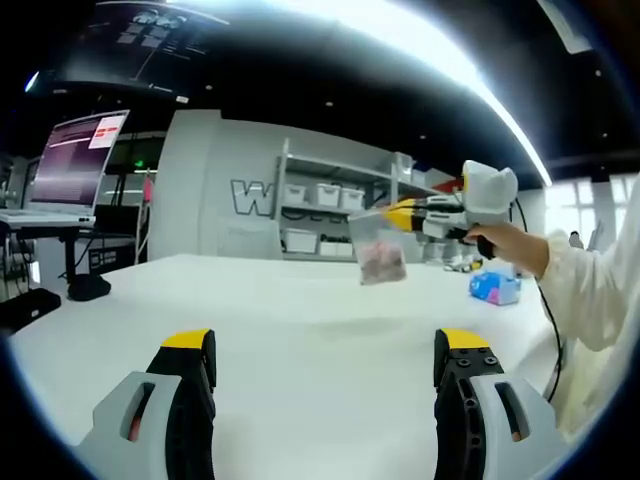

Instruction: Open the resealable bag by pulling the two sides of the seal apart until the entire bag opening is separated and visibly accessible.

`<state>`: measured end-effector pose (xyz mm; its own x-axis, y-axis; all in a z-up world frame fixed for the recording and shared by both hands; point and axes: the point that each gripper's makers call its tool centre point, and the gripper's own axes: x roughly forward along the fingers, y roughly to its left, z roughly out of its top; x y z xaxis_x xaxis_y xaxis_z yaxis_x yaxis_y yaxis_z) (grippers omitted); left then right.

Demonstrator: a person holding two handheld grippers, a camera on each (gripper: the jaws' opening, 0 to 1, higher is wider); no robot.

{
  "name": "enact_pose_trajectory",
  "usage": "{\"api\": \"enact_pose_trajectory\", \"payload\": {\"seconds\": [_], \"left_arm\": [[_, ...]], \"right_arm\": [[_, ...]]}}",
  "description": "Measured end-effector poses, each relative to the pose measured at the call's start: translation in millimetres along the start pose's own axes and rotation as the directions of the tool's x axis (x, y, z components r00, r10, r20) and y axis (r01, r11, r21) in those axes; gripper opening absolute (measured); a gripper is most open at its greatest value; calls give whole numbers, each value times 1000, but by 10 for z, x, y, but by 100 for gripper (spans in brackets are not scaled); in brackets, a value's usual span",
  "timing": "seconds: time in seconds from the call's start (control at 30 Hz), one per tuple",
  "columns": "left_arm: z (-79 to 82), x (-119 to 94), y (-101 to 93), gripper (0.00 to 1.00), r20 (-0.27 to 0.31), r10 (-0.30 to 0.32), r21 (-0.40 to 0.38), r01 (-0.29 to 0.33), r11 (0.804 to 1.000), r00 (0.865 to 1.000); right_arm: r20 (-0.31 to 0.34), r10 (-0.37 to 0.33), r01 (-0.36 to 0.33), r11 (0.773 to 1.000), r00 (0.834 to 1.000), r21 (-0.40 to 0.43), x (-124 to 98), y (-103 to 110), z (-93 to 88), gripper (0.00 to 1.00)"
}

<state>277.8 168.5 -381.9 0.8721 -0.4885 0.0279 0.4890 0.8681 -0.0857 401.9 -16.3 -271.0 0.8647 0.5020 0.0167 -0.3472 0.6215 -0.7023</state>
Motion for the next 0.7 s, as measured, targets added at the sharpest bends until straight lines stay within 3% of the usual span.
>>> {"api": "enact_pose_trajectory", "payload": {"seconds": [0.4, 0.7], "left_arm": [[-6, -3, 14, 89, -2, 4, 3, -4, 1000, 1000], [-14, 2, 23, 89, -5, 5, 1, -5, 1000, 1000]], "right_arm": [[38, 27, -26, 999, 999, -33, -158, 139, 156, 0], [44, 36, -34, 998, 998, -45, -281, 203, 173, 0]]}}
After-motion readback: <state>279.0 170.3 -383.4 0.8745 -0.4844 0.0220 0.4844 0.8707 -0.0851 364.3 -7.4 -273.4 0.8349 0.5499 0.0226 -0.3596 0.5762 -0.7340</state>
